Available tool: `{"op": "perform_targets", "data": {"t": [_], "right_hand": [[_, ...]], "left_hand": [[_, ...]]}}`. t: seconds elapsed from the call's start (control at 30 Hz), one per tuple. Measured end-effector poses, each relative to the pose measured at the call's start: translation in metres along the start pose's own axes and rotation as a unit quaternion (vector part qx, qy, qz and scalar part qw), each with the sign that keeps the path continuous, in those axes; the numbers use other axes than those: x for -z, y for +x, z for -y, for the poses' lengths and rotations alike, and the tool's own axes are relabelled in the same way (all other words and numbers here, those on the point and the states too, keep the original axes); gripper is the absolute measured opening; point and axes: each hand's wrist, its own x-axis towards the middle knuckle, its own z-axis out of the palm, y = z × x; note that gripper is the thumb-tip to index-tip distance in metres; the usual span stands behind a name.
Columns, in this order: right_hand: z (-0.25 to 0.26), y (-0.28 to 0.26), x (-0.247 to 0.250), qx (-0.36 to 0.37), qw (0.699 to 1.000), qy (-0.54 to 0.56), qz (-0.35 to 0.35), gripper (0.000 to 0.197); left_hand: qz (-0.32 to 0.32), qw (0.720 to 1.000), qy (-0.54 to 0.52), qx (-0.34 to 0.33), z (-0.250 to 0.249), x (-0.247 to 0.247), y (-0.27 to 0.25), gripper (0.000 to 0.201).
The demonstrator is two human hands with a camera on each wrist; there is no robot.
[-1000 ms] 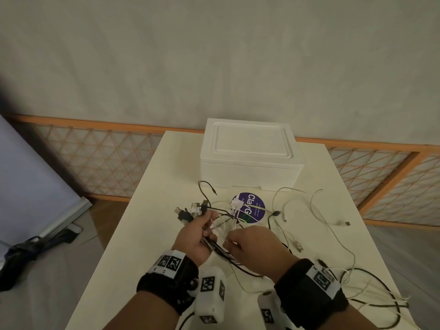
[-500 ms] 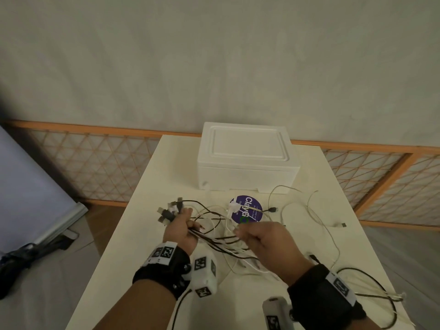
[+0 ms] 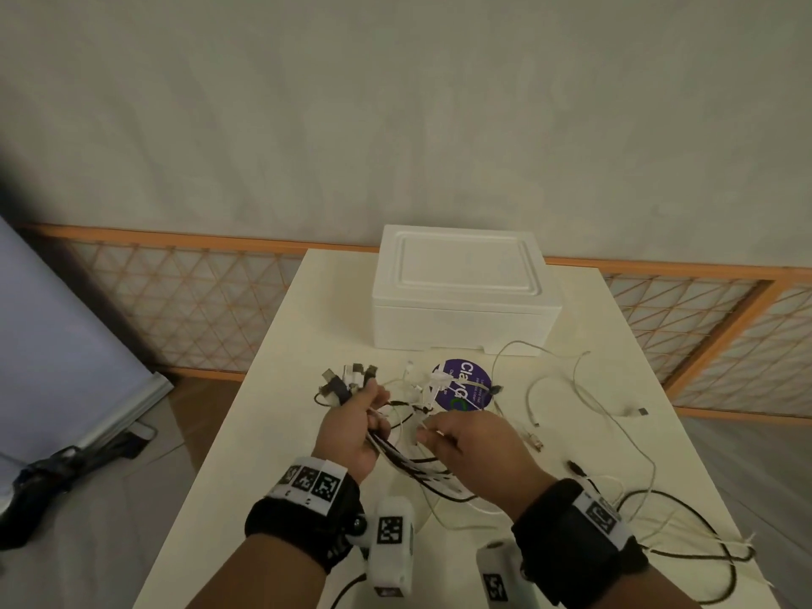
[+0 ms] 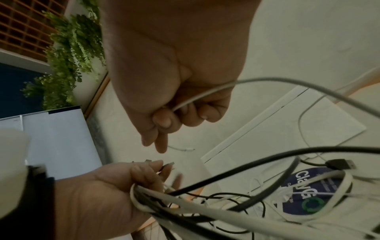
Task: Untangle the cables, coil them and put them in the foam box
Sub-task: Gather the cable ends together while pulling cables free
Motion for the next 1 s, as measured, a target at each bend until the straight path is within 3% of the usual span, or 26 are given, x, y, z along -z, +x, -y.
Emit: {"op": "perform_targets", "data": {"t": [0.17, 0.27, 0.37, 0.47, 0.57, 0.6, 0.67, 0.73, 0.87, 0.93, 1.0], "right_hand": [[0.001, 0.005, -0.001, 0.015, 0.998, -0.006, 0.060, 0.028], [-0.001, 0.018, -0.002, 0.015, 0.997, -0.028, 0.074, 0.023], [-0.008, 0.040, -0.003, -0.036, 0.993, 0.038, 0.110, 0.022], [-0.018, 0.059, 0.002, -0.079, 0.989, 0.118, 0.048, 0.017], [-0.012, 0.062, 0.015, -0.131, 0.981, 0.140, -0.012, 0.018], [-0.004, 0.059, 0.017, -0.135, 0.973, 0.187, 0.015, 0.017], [0.015, 0.051, 0.011, -0.133, 0.941, 0.280, 0.135, 0.016], [0.021, 0.051, -0.005, -0.121, 0.927, 0.299, 0.192, 0.017], [0.013, 0.060, -0.016, -0.078, 0.943, 0.309, 0.099, 0.027], [0.005, 0.061, -0.005, -0.104, 0.955, 0.276, 0.029, 0.018], [-0.003, 0.063, 0.004, -0.098, 0.964, 0.248, 0.004, 0.019]], "left_hand": [[0.059, 0.998, -0.006, 0.038, -0.010, -0.001, -0.012, 0.009], [0.100, 0.994, 0.028, 0.040, -0.011, -0.006, -0.023, 0.016], [0.127, 0.990, 0.043, 0.050, -0.007, -0.009, -0.029, 0.016], [0.089, 0.994, 0.045, 0.042, -0.006, -0.005, -0.025, 0.012], [0.037, 0.998, -0.019, 0.049, -0.006, 0.007, -0.017, 0.010], [0.030, 0.997, -0.042, 0.050, -0.007, 0.010, -0.017, 0.008], [0.039, 0.997, -0.050, 0.044, -0.007, 0.010, -0.021, 0.008], [0.064, 0.997, -0.011, 0.030, -0.005, 0.006, -0.027, 0.011], [0.069, 0.996, 0.054, -0.005, -0.002, 0.002, -0.028, 0.012], [0.058, 0.996, 0.061, 0.008, -0.001, 0.003, -0.029, 0.010], [0.056, 0.998, 0.028, 0.032, 0.002, 0.007, -0.029, 0.007]]}}
